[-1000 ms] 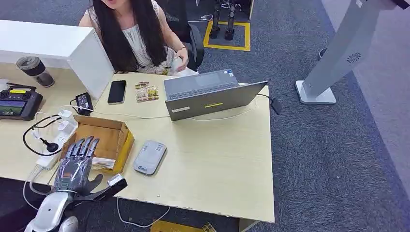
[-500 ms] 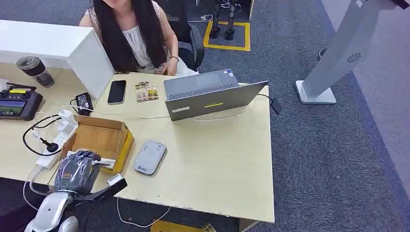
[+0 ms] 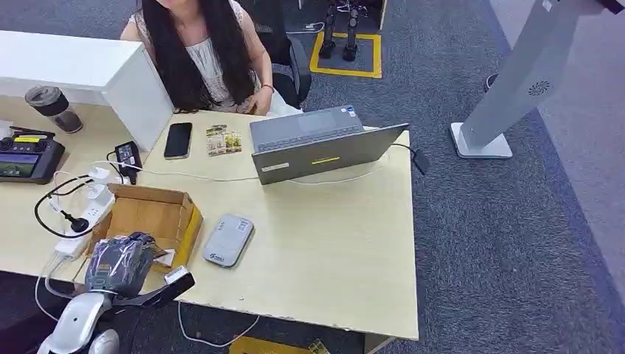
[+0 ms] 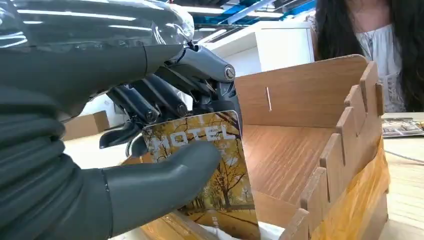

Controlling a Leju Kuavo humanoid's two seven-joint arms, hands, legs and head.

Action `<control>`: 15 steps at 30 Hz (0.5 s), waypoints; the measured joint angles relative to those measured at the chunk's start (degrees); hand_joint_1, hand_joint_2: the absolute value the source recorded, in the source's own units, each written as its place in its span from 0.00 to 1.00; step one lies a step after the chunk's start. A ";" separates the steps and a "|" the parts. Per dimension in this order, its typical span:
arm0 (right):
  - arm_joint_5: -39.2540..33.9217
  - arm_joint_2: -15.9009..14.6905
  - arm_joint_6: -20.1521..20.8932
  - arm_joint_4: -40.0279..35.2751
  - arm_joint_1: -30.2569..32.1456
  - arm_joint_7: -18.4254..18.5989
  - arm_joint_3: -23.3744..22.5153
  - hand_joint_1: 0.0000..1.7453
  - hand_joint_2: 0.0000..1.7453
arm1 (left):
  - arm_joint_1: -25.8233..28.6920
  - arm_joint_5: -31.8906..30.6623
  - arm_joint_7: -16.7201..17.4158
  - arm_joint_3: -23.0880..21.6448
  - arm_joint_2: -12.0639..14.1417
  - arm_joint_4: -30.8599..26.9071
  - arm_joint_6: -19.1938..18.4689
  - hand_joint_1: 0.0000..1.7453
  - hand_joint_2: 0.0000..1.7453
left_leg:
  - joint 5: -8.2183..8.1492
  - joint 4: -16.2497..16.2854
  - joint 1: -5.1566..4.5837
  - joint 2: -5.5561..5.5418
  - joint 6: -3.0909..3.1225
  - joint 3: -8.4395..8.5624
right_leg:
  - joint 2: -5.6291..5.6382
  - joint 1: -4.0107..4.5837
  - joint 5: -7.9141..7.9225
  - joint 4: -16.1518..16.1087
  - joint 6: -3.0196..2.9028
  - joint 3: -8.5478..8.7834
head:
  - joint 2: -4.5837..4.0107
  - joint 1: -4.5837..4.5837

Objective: Pass the card to the sensor for recognition and then transmit it.

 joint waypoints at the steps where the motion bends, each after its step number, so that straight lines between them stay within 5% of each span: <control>1: 0.00 0.00 0.00 0.00 0.00 0.00 0.02 0.00 0.00 | 0.00 0.02 -0.02 0.00 0.00 0.00 -0.04 1.00 1.00 | 0.00 0.00 0.00 0.00 0.00 0.00 | 0.00 0.00 0.00 0.00 0.00 0.00 | 0.00 0.00; 15: -0.09 0.00 0.00 0.00 -0.02 -0.07 0.63 0.00 0.00 | -0.31 -0.94 -0.33 0.24 -0.35 0.00 1.51 1.00 1.00 | 0.00 0.00 0.00 0.00 0.00 0.02 | 0.00 0.00 0.00 0.00 0.00 0.00 | 0.00 0.00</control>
